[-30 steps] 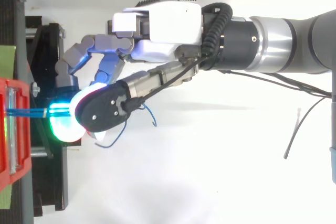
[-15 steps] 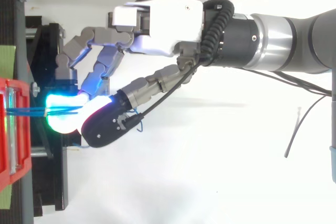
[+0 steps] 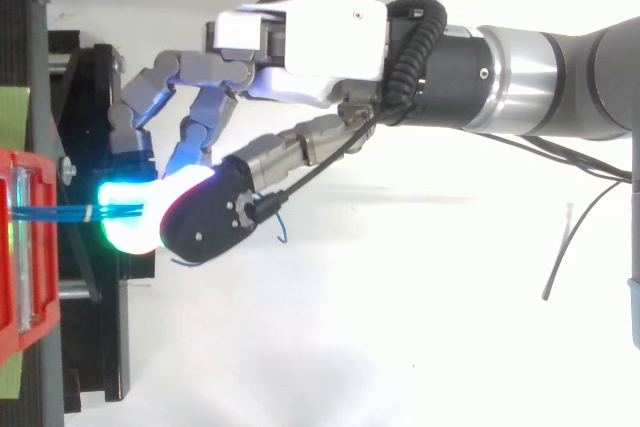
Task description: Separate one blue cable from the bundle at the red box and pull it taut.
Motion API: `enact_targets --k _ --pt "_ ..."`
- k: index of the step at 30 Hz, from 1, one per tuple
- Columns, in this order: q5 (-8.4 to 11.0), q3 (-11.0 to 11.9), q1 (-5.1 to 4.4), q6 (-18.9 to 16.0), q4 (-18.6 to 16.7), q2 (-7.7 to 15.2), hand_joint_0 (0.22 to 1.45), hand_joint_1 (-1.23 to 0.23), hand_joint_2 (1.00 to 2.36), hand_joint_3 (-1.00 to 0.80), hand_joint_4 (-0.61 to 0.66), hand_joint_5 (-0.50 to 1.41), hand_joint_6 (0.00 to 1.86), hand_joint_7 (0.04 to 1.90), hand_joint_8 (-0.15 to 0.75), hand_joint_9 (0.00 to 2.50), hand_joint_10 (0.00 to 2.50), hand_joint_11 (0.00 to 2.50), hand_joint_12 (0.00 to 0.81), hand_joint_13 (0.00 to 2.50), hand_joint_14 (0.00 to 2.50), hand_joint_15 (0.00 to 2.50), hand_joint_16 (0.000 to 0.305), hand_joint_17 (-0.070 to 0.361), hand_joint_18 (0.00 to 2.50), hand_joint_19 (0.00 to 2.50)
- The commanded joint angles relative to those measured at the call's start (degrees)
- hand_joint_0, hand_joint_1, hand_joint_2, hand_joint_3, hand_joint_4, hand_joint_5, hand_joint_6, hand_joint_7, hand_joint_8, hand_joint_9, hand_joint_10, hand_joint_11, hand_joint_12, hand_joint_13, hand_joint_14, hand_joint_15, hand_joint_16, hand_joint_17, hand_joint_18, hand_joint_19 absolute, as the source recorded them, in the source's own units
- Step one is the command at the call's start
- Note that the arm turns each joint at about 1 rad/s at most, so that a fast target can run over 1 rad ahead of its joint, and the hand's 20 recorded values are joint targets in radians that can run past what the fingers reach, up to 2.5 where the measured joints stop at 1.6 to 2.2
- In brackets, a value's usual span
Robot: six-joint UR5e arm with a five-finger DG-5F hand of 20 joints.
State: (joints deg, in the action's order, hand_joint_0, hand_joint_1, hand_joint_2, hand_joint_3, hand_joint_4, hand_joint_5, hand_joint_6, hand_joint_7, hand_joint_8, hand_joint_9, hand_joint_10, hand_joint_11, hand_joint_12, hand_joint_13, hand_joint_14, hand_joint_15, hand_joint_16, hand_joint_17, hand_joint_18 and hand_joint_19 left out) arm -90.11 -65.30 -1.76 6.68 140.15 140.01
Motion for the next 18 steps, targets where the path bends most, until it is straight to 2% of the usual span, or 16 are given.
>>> enact_targets --k 1,2,4,6,7,8,14,15,17,18 --pt "0.02 0.0 0.0 0.0 -0.1 0.0 0.64 -0.51 1.0 -0.5 0.22 -0.16 0.94 0.92 0.43 1.21 0.02 1.09 0.444 1.14 0.02 0.65 0.051 0.114 1.02 0.71" --pt "0.02 0.0 0.0 0.0 -0.1 0.0 0.64 -0.57 1.01 -0.39 0.22 -0.17 0.94 0.93 0.435 1.2 0.02 1.11 0.448 1.13 0.02 0.64 0.051 0.116 1.02 0.71" --pt "0.02 0.0 0.0 0.0 -0.2 0.0 0.64 -0.63 1.01 -0.3 0.18 -0.17 0.94 0.93 0.435 1.2 0.02 1.13 0.448 1.13 0.02 0.65 0.052 0.116 1.03 0.72" --pt "0.02 0.0 0.0 0.0 -0.2 0.0 0.65 -0.68 1.02 -0.26 0.16 -0.17 0.95 0.94 0.434 1.18 0.02 1.13 0.446 1.13 0.02 0.65 0.052 0.117 1.03 0.72" --pt "-0.07 0.1 0.0 0.0 -0.2 0.0 0.67 -0.71 1.02 -0.25 0.11 -0.18 0.95 0.93 0.432 1.17 0.01 1.12 0.449 1.12 0.02 0.65 0.052 0.117 1.03 0.72" --pt "0.02 0.2 0.0 0.0 -0.3 0.0 0.71 -0.76 1.02 -0.27 0.05 -0.18 0.96 0.98 0.419 1.16 0.01 1.14 0.443 1.12 0.02 0.67 0.052 0.117 1.04 0.72" --pt "0.02 0.7 0.0 0.0 -0.3 0.0 0.82 -0.81 1.0 -0.5 -0.07 -0.18 0.97 1.06 0.414 1.21 0.01 1.25 0.426 1.14 0.02 0.7 0.05 0.112 1.03 0.7" --pt "0.02 0.9 0.0 0.0 -0.1 0.0 0.82 -0.81 1.0 -0.5 -0.08 -0.18 0.97 1.05 0.415 1.22 0.02 1.24 0.425 1.14 0.02 0.7 0.05 0.112 1.03 0.7" --pt "0.02 1.0 0.0 0.0 -0.1 0.0 0.81 -0.85 1.0 -0.5 -0.07 -0.17 0.97 1.19 0.415 1.25 0.02 1.26 0.422 1.16 0.02 0.7 0.048 0.109 1.05 0.68" --pt "0.02 1.1 0.0 0.0 -0.1 0.0 0.81 -0.85 1.0 -0.5 -0.06 -0.17 0.97 1.2 0.419 1.26 0.02 1.26 0.42 1.16 0.03 0.71 0.048 0.108 1.05 0.68"
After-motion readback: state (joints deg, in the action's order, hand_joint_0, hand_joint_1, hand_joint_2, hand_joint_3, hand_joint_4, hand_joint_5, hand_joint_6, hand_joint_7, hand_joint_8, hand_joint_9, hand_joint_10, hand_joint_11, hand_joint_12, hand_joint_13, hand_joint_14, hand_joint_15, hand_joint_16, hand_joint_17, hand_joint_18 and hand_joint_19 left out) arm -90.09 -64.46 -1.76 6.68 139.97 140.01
